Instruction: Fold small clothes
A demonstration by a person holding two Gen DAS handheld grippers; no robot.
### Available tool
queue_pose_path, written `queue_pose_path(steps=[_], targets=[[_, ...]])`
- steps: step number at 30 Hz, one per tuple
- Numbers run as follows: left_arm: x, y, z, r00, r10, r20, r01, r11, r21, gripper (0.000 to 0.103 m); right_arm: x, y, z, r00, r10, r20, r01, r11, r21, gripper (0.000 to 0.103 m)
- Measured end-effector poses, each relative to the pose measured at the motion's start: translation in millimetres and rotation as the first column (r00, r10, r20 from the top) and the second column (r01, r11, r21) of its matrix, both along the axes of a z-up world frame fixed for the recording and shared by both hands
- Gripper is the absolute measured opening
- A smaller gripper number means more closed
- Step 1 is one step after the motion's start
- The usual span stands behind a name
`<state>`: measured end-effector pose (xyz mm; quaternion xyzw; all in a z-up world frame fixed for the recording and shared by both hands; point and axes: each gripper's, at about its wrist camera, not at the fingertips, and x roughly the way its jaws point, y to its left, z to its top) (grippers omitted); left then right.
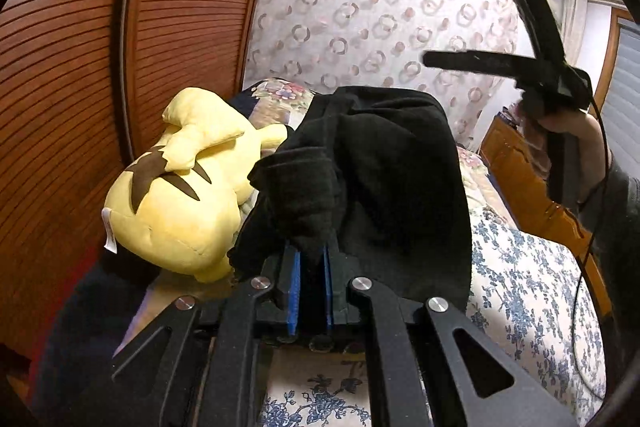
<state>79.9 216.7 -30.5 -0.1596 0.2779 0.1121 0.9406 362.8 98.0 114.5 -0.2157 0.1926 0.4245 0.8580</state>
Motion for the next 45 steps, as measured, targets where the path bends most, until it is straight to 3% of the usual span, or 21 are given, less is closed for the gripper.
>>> queue_pose_path(steps=[3,8,11,13,15,19,21,23,36,45], targets=[[-1.6,2.3,4.2,1.0,0.005,0.014,-0.005,1.0,-0.008,0.009,15.6,-9.3,-7.9,0.999,-0.025,-0.043,0.026,1.0,0.011,0.047],[-3.2,-0.3,5.1,1.0,0.007,0.012,-0.008,1.0,0.015,0.009,6.5,-11.1,-33.2,0.989,0.002,-0.146,0.001,1.0,0.025,0.047],[-2.7,0.2,5.5,1.0,0.011,0.002,-0.011,1.0,0.024,0.009,9.7,-14.8,-37.6,0.987,0.018,-0.158,-0.016,1.0,0.013,0.047],[-5.0,-0.4,8.3,1.0,0.016,0.002,-0.016,0.999,0.034,0.017,12.9,-22.9,-36.6,0.987,0.015,-0.159,-0.014,1.0,0.009,0.047],[-9.1,-2.7,13.3,1.0,0.016,0.016,-0.017,0.998,0.057,0.036,13.4,-28.5,-36.4,0.987,0.008,-0.161,-0.006,1.0,0.016,0.047],[-14.8,-8.6,22.3,0.999,0.006,0.032,-0.009,0.997,0.081,0.055,-10.2,-72.9,-31.2,0.988,-0.004,-0.154,0.01,0.999,0.041,0.047],[-16.1,-15.4,26.2,0.999,-0.013,0.035,0.009,0.996,0.093,0.071,-21.9,-86.0,-33.6,0.989,-0.016,-0.145,0.025,0.998,0.057,0.047],[-18.0,-26.7,30.4,0.998,-0.033,0.045,0.028,0.993,0.118,0.077,-34.5,-95.5,-36.4,0.99,-0.031,-0.136,0.04,0.997,0.064,0.047],[-13.4,-103.8,34.1,0.985,-0.17,0.039,0.161,0.972,0.171,0.081,-135.9,-182.5,-58.9,0.977,-0.189,-0.095,0.2,0.971,0.13,0.048],[-10.7,-159.8,33.6,0.962,-0.271,0.045,0.259,0.95,0.173,0.081,-202.6,-223.3,-62.2,0.947,-0.303,-0.104,0.317,0.933,0.169,0.07]])
